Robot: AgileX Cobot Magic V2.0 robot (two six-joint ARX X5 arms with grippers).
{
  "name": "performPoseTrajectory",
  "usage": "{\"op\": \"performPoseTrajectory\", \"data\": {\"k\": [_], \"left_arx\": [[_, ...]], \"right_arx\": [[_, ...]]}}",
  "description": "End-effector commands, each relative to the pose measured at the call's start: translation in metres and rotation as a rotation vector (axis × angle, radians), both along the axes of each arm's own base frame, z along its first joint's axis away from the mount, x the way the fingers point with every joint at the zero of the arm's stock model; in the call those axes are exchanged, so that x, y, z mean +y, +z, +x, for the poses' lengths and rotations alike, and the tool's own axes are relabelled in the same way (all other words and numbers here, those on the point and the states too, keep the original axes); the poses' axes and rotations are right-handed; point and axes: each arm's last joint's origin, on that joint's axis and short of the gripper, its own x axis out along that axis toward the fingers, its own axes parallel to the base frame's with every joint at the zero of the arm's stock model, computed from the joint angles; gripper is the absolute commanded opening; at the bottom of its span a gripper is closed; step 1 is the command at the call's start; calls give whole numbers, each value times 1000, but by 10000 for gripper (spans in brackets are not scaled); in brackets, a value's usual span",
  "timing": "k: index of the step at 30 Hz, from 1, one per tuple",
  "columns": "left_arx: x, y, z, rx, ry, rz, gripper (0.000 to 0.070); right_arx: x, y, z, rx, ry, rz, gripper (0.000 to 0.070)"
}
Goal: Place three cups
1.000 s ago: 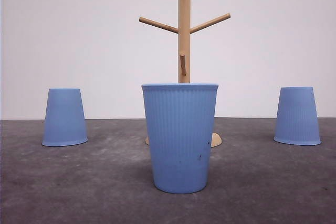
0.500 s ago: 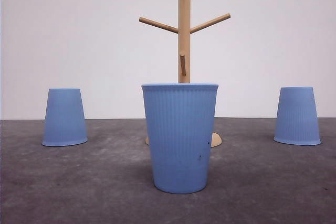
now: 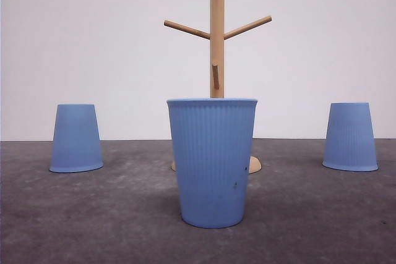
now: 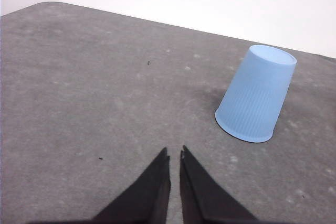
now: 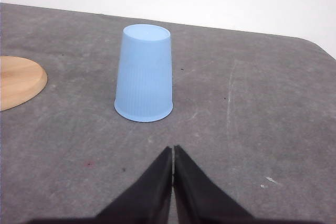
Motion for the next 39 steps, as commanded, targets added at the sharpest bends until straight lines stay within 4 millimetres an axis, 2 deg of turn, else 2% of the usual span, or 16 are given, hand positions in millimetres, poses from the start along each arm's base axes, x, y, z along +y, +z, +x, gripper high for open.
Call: {"op": "performPoseTrajectory", "data": {"k": [1,11,22,25,32,36,39], "left_arx": [[0,-5,1,15,-1,10,16],[0,-5,1,14,-1,10,16],[0,-1,0,4,6,-44,13],[0,15,-3,-39,7,-76,13],[-1,79,-5,-110,-16,-84,13],[-3,113,6,-85,-87,-45,13],[-4,133,22,-30,-122,-18,13]], "right_arx": [[0,0,0,-8,-4,11,1],[0,1,0,-17,-2,15,1],[1,7,1,-65,14,148,1],[1,17,-1,-81,5,222,1],[1,76,-5,-97,-3,322,1],[1,111,3,-12,-6,262,1],[1,134,15,90,-1,197,1]]}}
